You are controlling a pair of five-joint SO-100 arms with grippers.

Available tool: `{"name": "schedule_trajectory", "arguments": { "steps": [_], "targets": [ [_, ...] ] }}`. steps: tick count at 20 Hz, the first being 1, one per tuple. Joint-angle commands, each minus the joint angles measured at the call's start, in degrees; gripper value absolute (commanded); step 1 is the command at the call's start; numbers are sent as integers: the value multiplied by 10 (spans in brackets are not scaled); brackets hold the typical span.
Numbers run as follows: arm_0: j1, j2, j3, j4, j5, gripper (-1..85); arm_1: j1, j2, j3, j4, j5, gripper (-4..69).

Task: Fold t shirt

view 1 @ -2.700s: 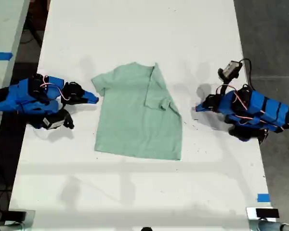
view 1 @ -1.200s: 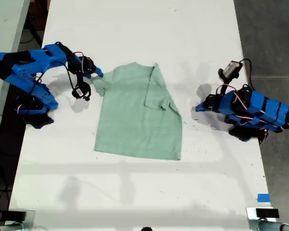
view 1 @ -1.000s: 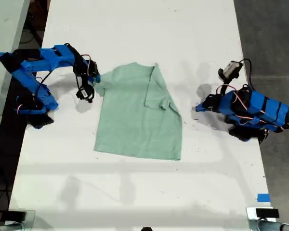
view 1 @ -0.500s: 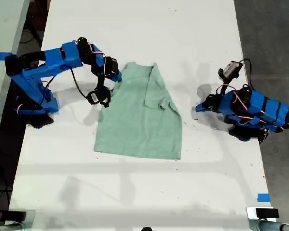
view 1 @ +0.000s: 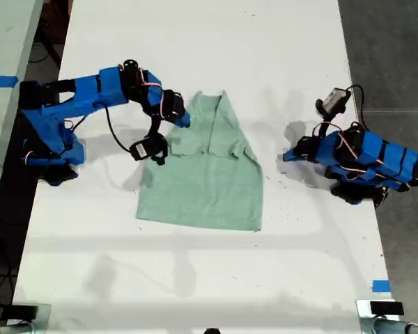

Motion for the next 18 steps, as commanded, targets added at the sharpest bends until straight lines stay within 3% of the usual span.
{"name": "schedule_trajectory", "arguments": {
  "steps": [1,4,5,6,7,18],
  "targets": [
    [-25,250,221,-89,6,-2,-2,5,12,-7,0,12],
    [40,648,669,-308,-87,-2,-2,5,12,-7,0,12],
    [55,790,809,-350,-116,-3,0,5,12,-7,0,12],
    [56,936,923,-337,-126,-3,0,5,12,-7,1,12],
    [50,1079,999,-276,-118,-3,-2,5,12,-7,2,12],
    [38,1075,1002,-233,-90,-2,-4,5,13,-5,7,12]
  ]
}}
